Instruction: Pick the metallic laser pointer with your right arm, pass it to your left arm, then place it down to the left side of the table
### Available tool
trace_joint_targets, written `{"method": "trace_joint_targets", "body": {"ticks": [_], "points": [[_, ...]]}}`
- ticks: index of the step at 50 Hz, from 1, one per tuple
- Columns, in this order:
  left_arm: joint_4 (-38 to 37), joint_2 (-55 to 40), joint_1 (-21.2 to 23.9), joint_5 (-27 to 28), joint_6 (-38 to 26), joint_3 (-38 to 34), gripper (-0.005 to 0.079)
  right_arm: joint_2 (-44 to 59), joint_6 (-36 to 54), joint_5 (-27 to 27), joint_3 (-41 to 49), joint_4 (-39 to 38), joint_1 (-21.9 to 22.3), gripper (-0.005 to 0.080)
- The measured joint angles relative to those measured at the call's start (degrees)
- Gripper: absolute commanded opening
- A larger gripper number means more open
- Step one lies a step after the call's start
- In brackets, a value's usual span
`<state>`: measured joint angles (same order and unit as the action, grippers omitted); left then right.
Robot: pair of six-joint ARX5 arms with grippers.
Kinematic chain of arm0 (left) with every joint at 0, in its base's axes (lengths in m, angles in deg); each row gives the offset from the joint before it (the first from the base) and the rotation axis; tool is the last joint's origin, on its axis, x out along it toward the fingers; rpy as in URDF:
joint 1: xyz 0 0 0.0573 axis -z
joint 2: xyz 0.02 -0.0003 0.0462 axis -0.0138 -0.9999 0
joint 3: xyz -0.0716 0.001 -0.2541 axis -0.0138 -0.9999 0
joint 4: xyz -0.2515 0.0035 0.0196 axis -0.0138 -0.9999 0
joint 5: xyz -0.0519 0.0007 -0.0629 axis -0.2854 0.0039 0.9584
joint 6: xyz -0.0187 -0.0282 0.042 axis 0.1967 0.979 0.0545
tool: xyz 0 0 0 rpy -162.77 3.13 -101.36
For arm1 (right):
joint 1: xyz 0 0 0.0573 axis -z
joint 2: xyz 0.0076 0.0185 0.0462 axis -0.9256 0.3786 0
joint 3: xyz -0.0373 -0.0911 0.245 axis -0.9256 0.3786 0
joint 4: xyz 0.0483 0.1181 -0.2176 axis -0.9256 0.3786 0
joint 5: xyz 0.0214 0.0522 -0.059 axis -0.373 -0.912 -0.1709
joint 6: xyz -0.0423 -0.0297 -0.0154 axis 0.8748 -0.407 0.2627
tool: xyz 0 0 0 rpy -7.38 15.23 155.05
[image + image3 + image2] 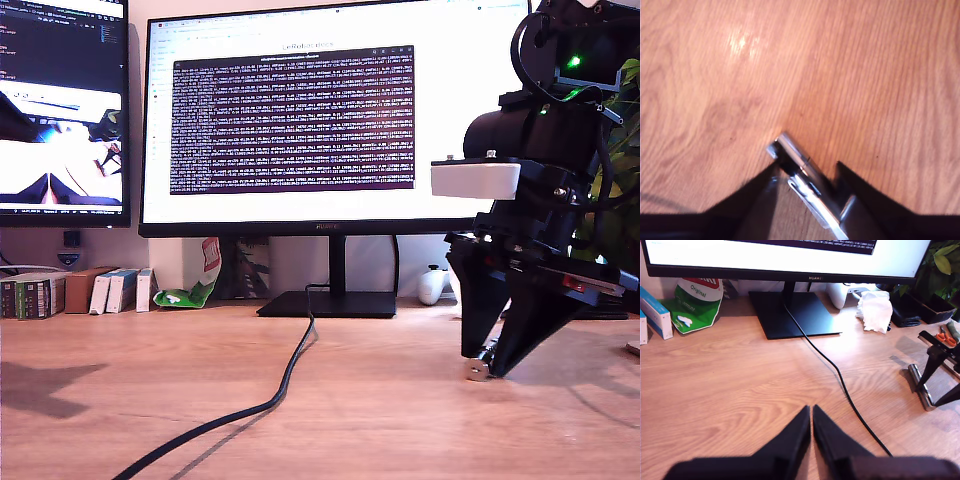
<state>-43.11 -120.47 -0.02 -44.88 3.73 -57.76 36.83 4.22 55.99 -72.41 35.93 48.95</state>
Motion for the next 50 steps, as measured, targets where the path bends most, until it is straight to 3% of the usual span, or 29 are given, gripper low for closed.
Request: {"method": "trace_joint_targets", "body": {"ticks": [6, 18, 29, 32, 40, 45, 50], "points": [[0.0, 0.0, 0.0, -0.1, 0.0, 0.0, -0.0023, 0.0, 0.0, -0.1, 0.0, -0.7, 0.0, -0.0020], [0.0, 0.0, 0.0, -0.1, 0.0, 0.0, -0.0022, 0.0, -2.4, -0.6, 0.0, -2.6, -0.5, -0.0010], [1.0, 0.0, 0.0, 1.9, 0.0, 0.0, -0.0003, 0.0, -16.9, -2.1, 0.0, -7.6, -4.6, -0.0011], [2.1, 0.0, 0.0, 2.8, 0.0, 0.0, 0.0039, 0.0, -21.7, -3.0, 0.0, -8.7, -6.0, -0.0011], [6.3, -1.0, 1.7, 4.5, -1.4, 0.0, 0.0240, 0.0, -40.5, -8.2, -2.5, -12.5, -8.9, -0.0011], [9.4, -3.2, 3.6, 6.4, -3.0, 0.0, 0.0241, 0.0, -48.2, -14.0, -6.3, -15.9, -10.0, -0.0011], [13.0, -5.4, 5.1, 9.9, -3.1, 0.0, 0.0241, -0.4, -55.7, -23.3, -9.8, -21.0, -10.7, -0.0011]]}}
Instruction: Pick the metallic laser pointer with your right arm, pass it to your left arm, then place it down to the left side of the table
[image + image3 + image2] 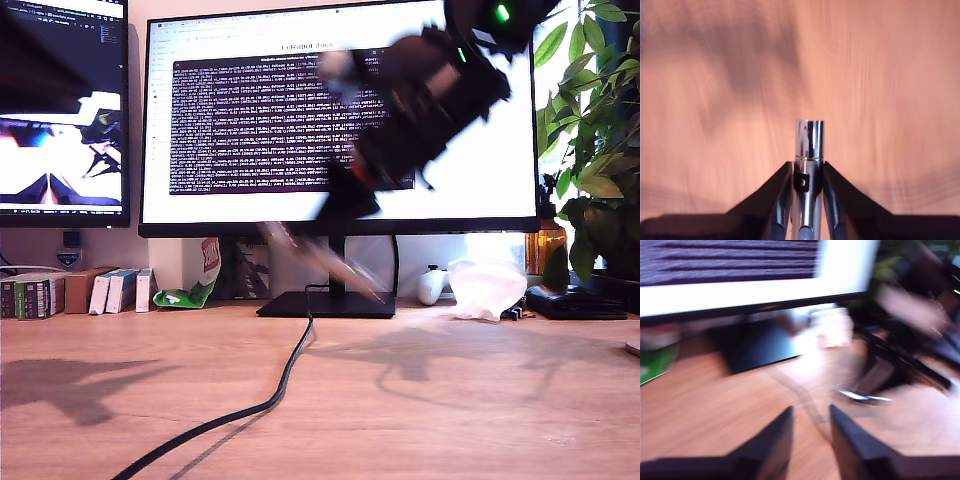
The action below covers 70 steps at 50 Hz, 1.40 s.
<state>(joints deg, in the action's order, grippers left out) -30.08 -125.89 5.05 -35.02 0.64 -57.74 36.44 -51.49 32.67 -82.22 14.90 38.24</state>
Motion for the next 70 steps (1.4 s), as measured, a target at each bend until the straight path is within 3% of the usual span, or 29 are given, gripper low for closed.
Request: {"method": "trace_joint_targets", "body": {"ticks": [8, 15, 20, 45, 51, 58, 70], "points": [[7.4, -3.0, 1.8, 4.0, 0.1, 0.0, 0.0241, -1.2, -8.8, -10.3, -4.1, -8.1, -1.6, -0.0011], [15.2, -4.5, 3.2, 5.5, 1.6, 0.0, 0.0266, -1.2, -13.2, -15.3, -8.2, -13.2, -2.9, -0.0011], [19.0, -5.5, 4.0, 5.4, 3.8, 0.1, 0.0332, -1.2, -14.8, -16.3, -10.0, -14.6, -3.6, -0.0011], [27.2, -10.1, 8.1, 2.0, 7.6, 0.2, 0.0329, -1.2, -16.2, -17.6, -11.2, -19.0, -10.3, -0.0011], [27.6, -10.1, 8.7, 1.8, 7.6, 0.2, 0.0232, -1.2, -16.2, -17.6, -11.2, -19.5, -11.9, -0.0011], [27.3, -10.1, 9.0, 1.7, 7.6, 0.2, -0.0034, -1.2, -16.2, -17.1, -11.2, -20.1, -12.1, -0.0011], [25.3, -10.1, 8.9, 1.3, 7.6, 0.6, -0.0020, -1.2, -16.2, -15.8, -11.2, -20.7, -11.3, -0.0011]]}}
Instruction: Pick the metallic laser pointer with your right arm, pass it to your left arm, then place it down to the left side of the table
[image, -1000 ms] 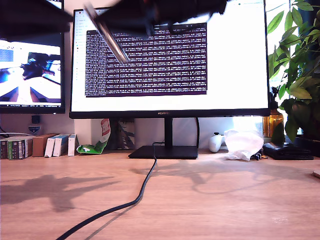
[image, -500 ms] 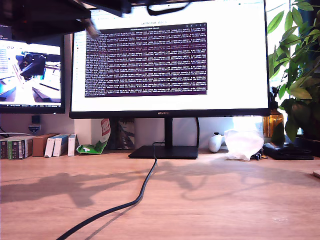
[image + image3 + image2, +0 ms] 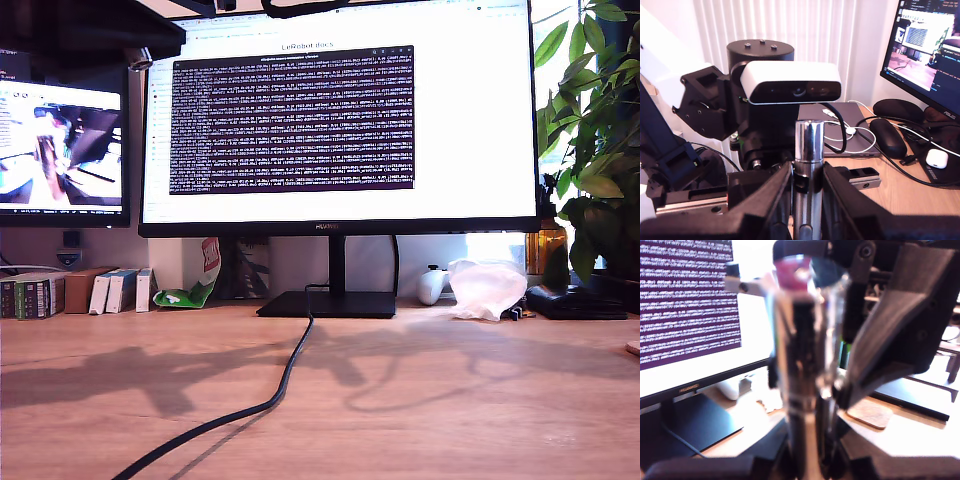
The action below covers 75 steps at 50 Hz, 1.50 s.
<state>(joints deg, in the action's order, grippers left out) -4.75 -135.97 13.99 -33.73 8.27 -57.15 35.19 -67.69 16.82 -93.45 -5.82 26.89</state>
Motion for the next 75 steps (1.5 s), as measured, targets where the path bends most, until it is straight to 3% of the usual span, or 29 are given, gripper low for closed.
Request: {"method": "trace_joint_targets", "body": {"ticks": [7, 15, 23, 29, 33, 34, 45, 56, 65, 75], "points": [[-1.8, 0.0, 0.0, -0.4, -1.7, 0.6, -0.0020, 0.0, 0.0, 0.1, 0.0, 0.2, 0.7, 0.0043], [-5.9, 0.0, -0.2, -1.3, -3.3, 1.0, -0.0020, 0.0, 0.0, 2.0, 0.0, 2.6, 1.2, 0.0332], [-11.2, 0.0, -1.0, -3.2, -8.2, 1.0, -0.0020, 0.0, -0.1, 5.9, 0.0, 5.2, 1.9, 0.0353], [-14.7, 0.0, -1.0, -5.3, -12.2, 1.0, -0.0020, 0.0, 0.0, 6.2, 0.0, 7.6, 3.4, 0.0347], [-17.7, 0.0, -1.0, -7.6, -12.4, 1.0, -0.0020, 0.0, 0.3, 6.3, 0.0, 10.5, 4.5, 0.0300], [-18.6, 0.0, -1.0, -8.2, -15.3, 1.1, -0.0020, 0.0, 0.6, 6.4, 0.0, 11.2, 4.7, 0.0277], [-28.6, 0.0, -1.0, -17.7, -22.9, 5.2, -0.0020, 0.0, 4.9, 11.1, 0.0, 20.5, 6.8, -0.0015], [-34.6, 0.0, -1.0, -26.1, -30.7, 8.4, -0.0020, 0.0, 5.8, 23.2, 0.0, 29.2, 9.6, -0.0013], [-39.3, 0.0, -1.0, -28.9, -34.4, 9.8, -0.0020, 0.0, 4.1, 32.6, 0.0, 34.2, 13.4, -0.0013], [-47.3, -0.5, -1.0, -30.4, -38.0, 9.9, -0.0020, 0.0, 7.9, 36.5, 0.0, 38.6, 18.7, -0.0013]]}}
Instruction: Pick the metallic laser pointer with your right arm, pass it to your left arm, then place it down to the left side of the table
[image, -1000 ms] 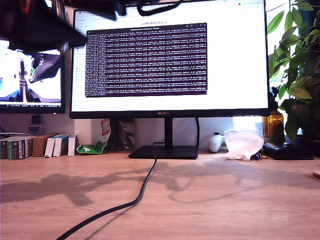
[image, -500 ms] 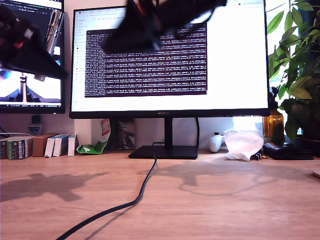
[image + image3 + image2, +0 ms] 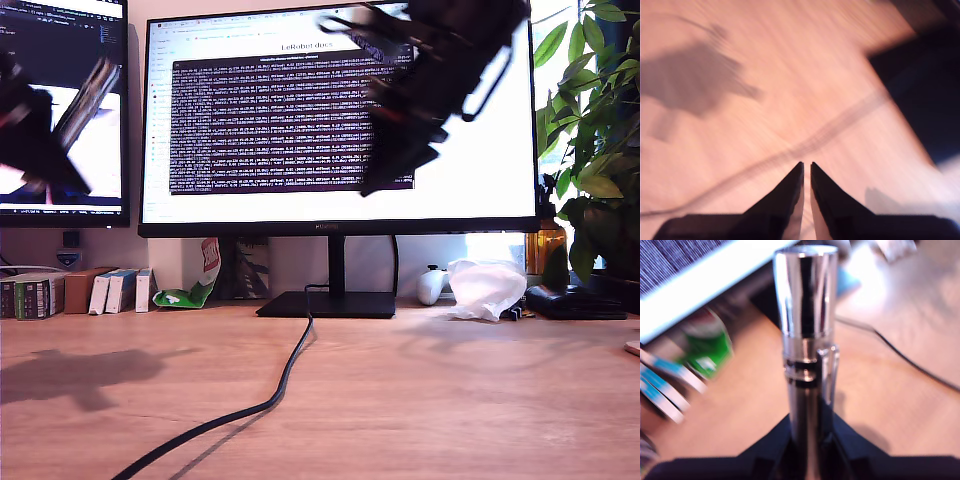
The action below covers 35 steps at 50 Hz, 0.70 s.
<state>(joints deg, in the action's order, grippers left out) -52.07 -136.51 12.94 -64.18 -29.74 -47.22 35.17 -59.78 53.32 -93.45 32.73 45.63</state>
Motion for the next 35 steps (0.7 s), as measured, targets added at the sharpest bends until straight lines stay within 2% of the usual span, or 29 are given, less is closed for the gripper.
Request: {"method": "trace_joint_targets", "body": {"ticks": [7, 14, 27, 30, 35], "points": [[-4.4, -2.6, 0.0, -2.8, -2.1, 0.0, -0.0020, 0.0, -3.0, 0.8, 0.0, 2.1, 3.9, -0.0013], [-4.8, -5.1, 0.0, -4.7, -2.6, 0.0, -0.0020, 0.0, -7.7, 1.1, 0.0, 1.2, 7.1, -0.0013], [-2.0, -5.3, 0.0, -4.9, -2.6, 1.0, -0.0020, -3.1, -18.2, 9.9, 0.0, -8.0, 9.1, -0.0013], [-2.0, -5.3, 0.0, -4.9, -2.6, 1.8, -0.0020, -4.8, -18.5, 10.7, 0.0, -8.7, 9.7, -0.0013], [-2.3, -5.6, 0.0, -4.9, -2.9, 3.4, -0.0020, -7.4, -19.0, 15.0, 0.0, -10.9, 10.1, -0.0013]]}}
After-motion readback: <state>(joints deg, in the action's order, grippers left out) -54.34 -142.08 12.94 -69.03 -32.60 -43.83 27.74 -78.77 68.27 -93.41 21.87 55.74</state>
